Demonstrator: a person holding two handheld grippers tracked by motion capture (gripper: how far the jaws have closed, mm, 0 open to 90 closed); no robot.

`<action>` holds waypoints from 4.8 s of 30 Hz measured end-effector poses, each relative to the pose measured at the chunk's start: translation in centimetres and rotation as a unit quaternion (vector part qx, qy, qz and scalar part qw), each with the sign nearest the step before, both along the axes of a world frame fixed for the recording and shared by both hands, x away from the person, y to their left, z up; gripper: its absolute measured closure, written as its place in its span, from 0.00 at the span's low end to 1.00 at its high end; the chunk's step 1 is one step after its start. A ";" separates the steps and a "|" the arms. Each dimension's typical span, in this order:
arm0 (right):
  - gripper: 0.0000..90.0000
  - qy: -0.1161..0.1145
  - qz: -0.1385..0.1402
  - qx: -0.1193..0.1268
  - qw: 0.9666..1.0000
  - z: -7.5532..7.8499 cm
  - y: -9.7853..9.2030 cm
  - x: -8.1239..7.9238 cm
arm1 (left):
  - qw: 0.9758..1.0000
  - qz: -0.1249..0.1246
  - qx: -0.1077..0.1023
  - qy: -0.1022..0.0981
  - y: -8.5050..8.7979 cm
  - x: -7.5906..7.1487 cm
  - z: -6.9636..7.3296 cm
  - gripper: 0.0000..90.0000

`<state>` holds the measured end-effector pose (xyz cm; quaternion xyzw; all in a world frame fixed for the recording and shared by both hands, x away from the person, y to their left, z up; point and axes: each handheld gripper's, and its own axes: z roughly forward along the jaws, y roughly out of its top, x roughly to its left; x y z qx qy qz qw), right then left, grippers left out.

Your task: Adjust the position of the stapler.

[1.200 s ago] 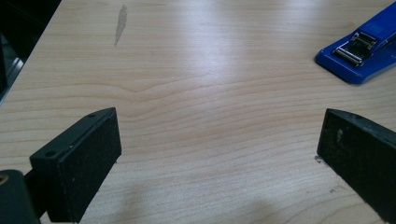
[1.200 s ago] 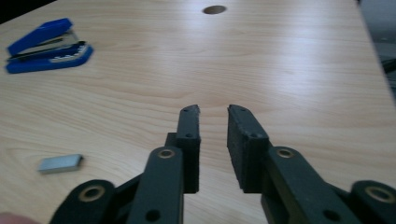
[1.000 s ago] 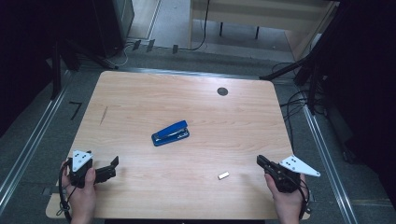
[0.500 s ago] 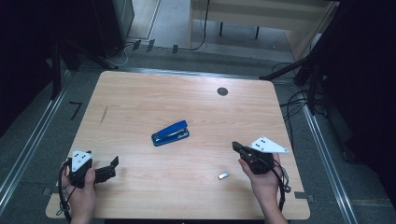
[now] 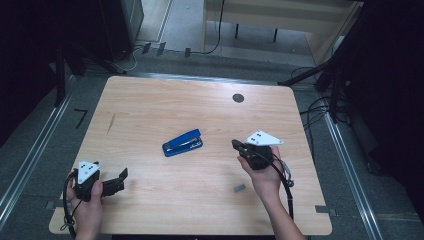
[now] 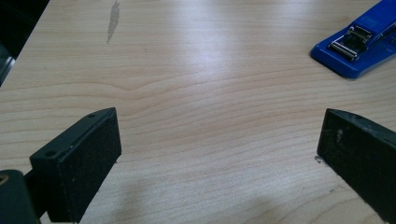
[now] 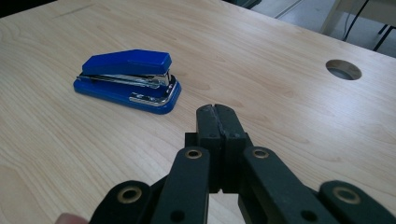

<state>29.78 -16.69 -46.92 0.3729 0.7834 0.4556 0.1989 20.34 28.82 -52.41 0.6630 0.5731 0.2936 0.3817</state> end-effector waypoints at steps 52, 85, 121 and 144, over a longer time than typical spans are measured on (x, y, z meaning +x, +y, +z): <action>1.00 0.107 0.030 -0.013 0.994 -5.2 10.5 11.4 | 1.000 -0.017 0.007 0.004 -0.2 0.0 0.0 0.00; 1.00 0.126 0.075 -0.012 0.989 -6.3 10.9 10.9 | 1.000 -0.018 0.011 0.006 -0.3 0.0 0.0 0.00; 1.00 0.148 0.140 -0.015 0.979 -6.6 10.1 11.2 | 1.000 -0.019 0.013 0.006 -0.4 0.0 0.0 0.00; 0.60 0.058 0.192 -0.026 0.979 -4.8 7.4 6.8 | 1.000 -0.021 0.017 0.008 -0.5 0.0 0.0 0.00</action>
